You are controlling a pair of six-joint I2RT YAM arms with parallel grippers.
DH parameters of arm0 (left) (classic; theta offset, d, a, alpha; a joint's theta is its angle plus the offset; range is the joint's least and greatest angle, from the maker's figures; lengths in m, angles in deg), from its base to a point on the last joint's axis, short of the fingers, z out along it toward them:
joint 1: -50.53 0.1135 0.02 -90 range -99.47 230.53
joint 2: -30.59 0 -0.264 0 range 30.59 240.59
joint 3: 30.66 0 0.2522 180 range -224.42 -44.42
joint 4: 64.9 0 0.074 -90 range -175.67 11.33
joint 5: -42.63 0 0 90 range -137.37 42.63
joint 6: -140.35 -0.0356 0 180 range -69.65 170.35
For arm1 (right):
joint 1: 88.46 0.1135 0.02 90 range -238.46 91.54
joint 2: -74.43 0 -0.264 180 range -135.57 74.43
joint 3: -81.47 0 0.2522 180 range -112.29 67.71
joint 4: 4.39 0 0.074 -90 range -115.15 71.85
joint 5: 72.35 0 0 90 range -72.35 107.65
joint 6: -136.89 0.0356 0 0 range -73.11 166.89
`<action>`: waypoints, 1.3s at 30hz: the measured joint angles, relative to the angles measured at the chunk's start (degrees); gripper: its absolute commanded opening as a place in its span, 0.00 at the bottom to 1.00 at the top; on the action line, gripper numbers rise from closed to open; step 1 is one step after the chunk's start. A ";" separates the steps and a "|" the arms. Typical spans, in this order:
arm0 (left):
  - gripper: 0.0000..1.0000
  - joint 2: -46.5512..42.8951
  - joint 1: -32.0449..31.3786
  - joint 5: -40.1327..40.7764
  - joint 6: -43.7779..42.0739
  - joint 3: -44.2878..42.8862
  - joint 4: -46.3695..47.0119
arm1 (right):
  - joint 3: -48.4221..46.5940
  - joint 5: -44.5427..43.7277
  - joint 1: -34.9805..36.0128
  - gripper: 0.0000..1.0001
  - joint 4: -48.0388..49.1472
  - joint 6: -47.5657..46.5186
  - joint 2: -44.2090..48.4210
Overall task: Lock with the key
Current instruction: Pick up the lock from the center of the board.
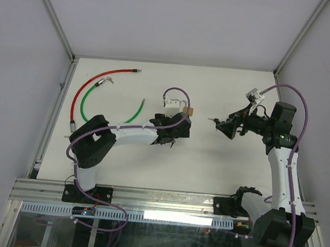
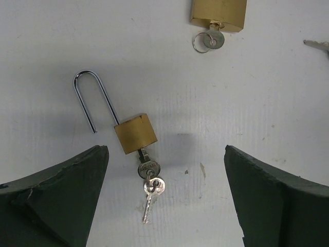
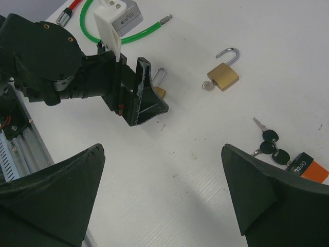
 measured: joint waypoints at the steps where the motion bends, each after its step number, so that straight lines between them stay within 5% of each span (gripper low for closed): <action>1: 0.99 0.00 0.02 -0.02 0.63 0.00 0.00 | 0.00 0.00 0.00 1.00 0.00 0.00 0.00; 11: 0.83 0.26 0.72 3.04 10.25 -2.05 -4.39 | 0.00 0.00 0.28 1.00 0.00 0.00 0.00; 16: 0.65 1.75 1.79 4.87 14.12 -3.02 -7.56 | 0.00 0.00 0.31 1.00 0.00 0.02 0.00; 39: 0.59 7.63 4.79 2.34 14.62 -8.50 -10.45 | 0.00 0.00 0.31 1.00 0.02 0.02 0.02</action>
